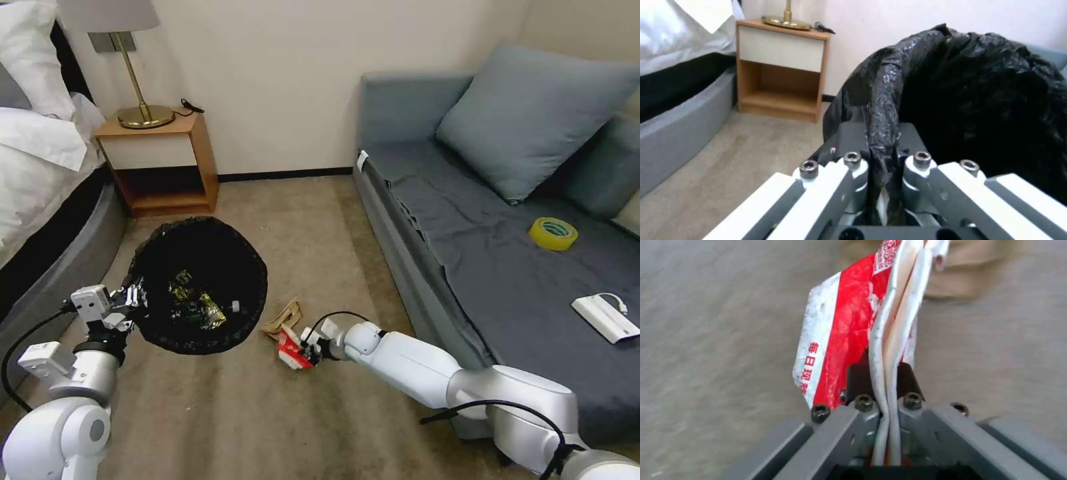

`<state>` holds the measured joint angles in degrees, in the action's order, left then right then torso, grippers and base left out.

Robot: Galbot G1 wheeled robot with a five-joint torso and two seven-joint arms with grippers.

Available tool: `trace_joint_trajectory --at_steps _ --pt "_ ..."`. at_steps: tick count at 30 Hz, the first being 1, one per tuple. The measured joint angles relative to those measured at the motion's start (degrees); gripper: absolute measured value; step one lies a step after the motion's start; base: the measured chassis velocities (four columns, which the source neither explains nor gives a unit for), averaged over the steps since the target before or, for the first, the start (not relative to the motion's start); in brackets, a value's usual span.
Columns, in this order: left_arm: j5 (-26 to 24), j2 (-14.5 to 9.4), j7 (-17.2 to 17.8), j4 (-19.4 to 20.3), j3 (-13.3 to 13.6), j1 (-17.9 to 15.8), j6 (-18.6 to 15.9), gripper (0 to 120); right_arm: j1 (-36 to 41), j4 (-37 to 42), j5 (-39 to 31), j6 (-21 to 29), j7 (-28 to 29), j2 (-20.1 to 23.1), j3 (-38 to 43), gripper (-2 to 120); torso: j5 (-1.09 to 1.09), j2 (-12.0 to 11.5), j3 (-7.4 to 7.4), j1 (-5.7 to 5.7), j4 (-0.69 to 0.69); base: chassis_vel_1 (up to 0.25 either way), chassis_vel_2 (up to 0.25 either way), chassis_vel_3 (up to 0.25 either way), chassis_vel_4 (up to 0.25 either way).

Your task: Pick up the trash bin, then pick up the garbage on the floor and place it into the trash bin.

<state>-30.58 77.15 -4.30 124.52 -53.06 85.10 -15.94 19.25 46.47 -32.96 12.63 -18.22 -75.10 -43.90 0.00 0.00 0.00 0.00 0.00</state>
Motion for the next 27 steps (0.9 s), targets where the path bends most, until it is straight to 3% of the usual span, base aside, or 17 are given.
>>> trace_joint_trajectory --at_steps 4,9,11,14,15,20,25,27 --pt "-0.24 -0.20 0.06 -0.91 -0.99 0.19 0.15 5 0.13 3.06 0.88 0.06 1.76 2.79 4.52 0 0.01 0.00 0.00 0.00 0.00 0.000 0.000 0.000 0.000" --pt "-0.40 -0.26 -0.06 -2.82 -1.90 0.59 0.62 5 1.12 11.54 2.05 0.50 6.15 11.06 13.03 0 0.01 0.00 0.00 0.00 -0.01 0.000 0.000 0.000 0.000" --pt "-0.38 -0.26 -0.07 -3.01 -1.92 0.61 0.69 5 1.40 12.91 2.08 0.25 6.77 12.23 14.36 0 0.00 0.00 0.00 0.00 -0.03 0.000 0.000 0.000 0.000" --pt "-0.17 -0.24 -0.18 -3.58 -1.92 0.57 0.78 5 2.59 22.08 -0.28 -0.33 9.71 16.41 19.23 0 0.00 0.00 0.00 0.00 -0.03 0.000 0.000 0.000 0.000" --pt "-0.17 -0.24 -0.18 -3.58 -1.92 0.57 0.78 5 2.59 22.08 -0.28 -0.33 9.71 16.41 19.23 0 0.00 0.00 0.00 0.00 -0.03 0.000 0.000 0.000 0.000" --pt "0.33 -0.52 -0.30 -3.87 -1.58 0.60 0.83 5 1.70 37.71 -6.63 -0.38 12.70 20.44 19.82 0 0.02 0.01 0.00 0.00 -0.01 0.000 0.000 0.000 0.000" --pt "0.69 -0.34 -0.32 -3.42 -0.86 0.63 0.84 5 -3.75 49.55 -12.77 -2.06 14.01 20.38 14.92 0 -0.04 0.01 -0.01 0.00 0.01 0.000 0.000 0.000 0.000" --pt "0.77 -0.27 -0.30 -3.22 -0.72 0.65 0.83 5 -4.69 50.93 -13.56 -2.80 14.01 19.89 13.76 0 -0.04 0.01 -0.01 -0.01 0.01 0.000 0.000 0.000 0.000"
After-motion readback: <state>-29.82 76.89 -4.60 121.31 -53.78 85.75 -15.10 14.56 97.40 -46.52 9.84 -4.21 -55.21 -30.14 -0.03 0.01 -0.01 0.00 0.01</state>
